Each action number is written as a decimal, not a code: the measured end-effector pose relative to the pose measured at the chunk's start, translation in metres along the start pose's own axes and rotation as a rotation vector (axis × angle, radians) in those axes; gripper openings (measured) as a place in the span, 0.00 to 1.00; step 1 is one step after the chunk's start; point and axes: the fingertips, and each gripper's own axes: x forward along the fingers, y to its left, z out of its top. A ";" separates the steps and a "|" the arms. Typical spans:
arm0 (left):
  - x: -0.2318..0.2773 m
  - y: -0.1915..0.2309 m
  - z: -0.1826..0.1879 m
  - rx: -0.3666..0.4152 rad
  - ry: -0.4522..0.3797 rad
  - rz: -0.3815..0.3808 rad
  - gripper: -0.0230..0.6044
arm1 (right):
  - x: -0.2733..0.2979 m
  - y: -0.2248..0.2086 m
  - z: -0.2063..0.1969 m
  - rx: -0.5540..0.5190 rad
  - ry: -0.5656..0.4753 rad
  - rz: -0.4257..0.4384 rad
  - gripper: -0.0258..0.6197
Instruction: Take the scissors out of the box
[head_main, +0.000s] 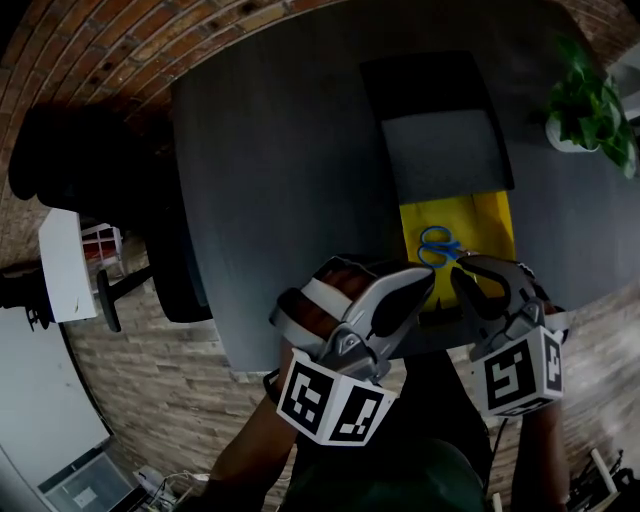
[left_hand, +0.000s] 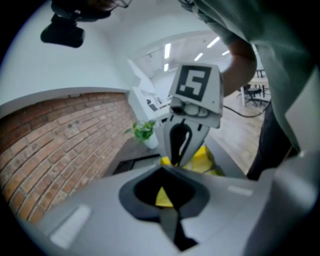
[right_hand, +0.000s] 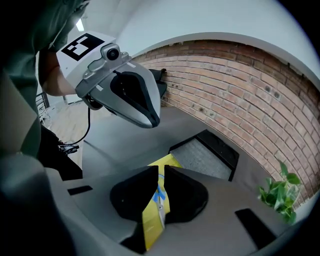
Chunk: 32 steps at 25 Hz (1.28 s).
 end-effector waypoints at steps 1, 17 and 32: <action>0.002 -0.001 -0.002 -0.004 0.003 -0.002 0.04 | 0.003 0.000 -0.002 0.002 0.003 0.011 0.06; 0.029 -0.016 -0.027 -0.073 0.052 -0.026 0.04 | 0.049 0.003 -0.036 0.009 0.049 0.116 0.17; 0.051 -0.024 -0.052 -0.137 0.087 -0.037 0.04 | 0.091 0.010 -0.061 -0.029 0.122 0.222 0.20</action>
